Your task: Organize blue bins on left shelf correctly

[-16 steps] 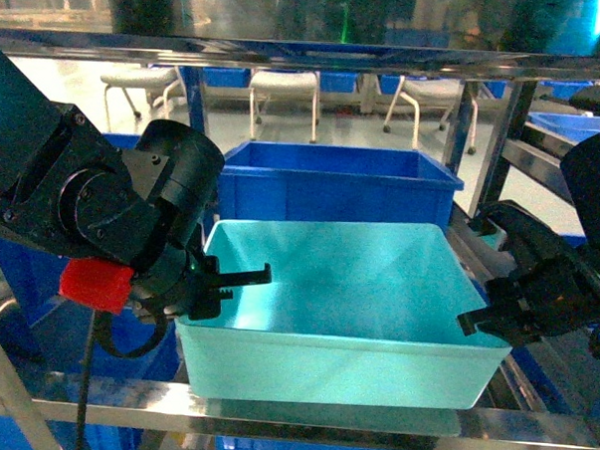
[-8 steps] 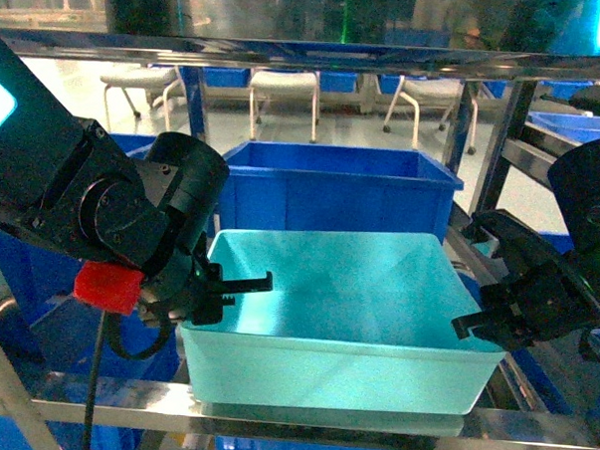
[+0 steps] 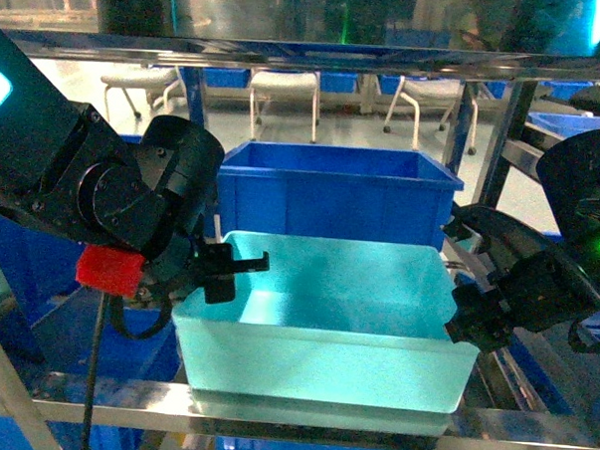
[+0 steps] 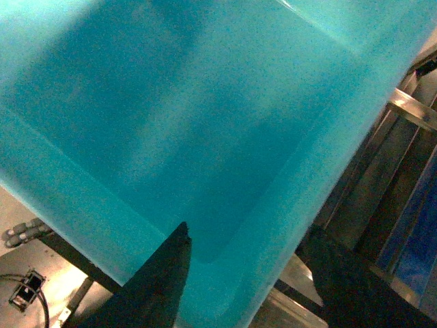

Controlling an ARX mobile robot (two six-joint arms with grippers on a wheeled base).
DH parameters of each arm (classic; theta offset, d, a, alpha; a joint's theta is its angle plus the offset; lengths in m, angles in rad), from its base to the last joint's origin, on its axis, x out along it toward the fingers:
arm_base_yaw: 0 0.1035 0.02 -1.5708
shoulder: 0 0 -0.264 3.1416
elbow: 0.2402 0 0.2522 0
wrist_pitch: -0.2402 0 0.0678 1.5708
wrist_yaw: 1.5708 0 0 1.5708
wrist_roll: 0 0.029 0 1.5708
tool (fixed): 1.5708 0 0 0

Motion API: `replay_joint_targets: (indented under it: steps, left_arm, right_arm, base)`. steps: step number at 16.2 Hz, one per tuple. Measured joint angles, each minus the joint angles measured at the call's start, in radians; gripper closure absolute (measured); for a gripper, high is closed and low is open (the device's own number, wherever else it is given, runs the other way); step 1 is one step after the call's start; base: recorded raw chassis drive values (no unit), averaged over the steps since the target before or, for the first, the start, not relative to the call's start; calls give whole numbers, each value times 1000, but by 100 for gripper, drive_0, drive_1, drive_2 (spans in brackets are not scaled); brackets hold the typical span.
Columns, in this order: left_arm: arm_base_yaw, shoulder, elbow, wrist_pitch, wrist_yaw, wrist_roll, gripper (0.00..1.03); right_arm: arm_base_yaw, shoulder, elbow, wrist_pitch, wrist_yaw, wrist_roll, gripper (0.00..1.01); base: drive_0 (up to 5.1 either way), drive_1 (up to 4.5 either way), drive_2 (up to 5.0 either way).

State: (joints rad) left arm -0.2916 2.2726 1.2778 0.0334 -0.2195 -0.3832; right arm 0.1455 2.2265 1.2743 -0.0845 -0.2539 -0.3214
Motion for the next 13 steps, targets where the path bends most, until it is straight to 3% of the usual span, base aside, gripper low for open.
replay_joint_targets:
  steps: [5,6,9,13]
  left_arm:
    - [0,0,1,0,0,0,7]
    - [0,0,1,-2,-1,-1,3]
    - [-16,-106,-114,21,-25,-9,5]
    - [-29,-213,-225,87,-36,-9,5]
  right_arm:
    - [-2,0,5,2,-5,-13,1]
    - [-2,0,5,0,-6,-13,3]
    - [5,-39,-42,16,-35,-4,3]
    - [19,-109,-140,127,-71,10,3]
  base:
    - [0,0,0]
    - [0,0,0]
    - [0,0,0]
    - [0,0,0]
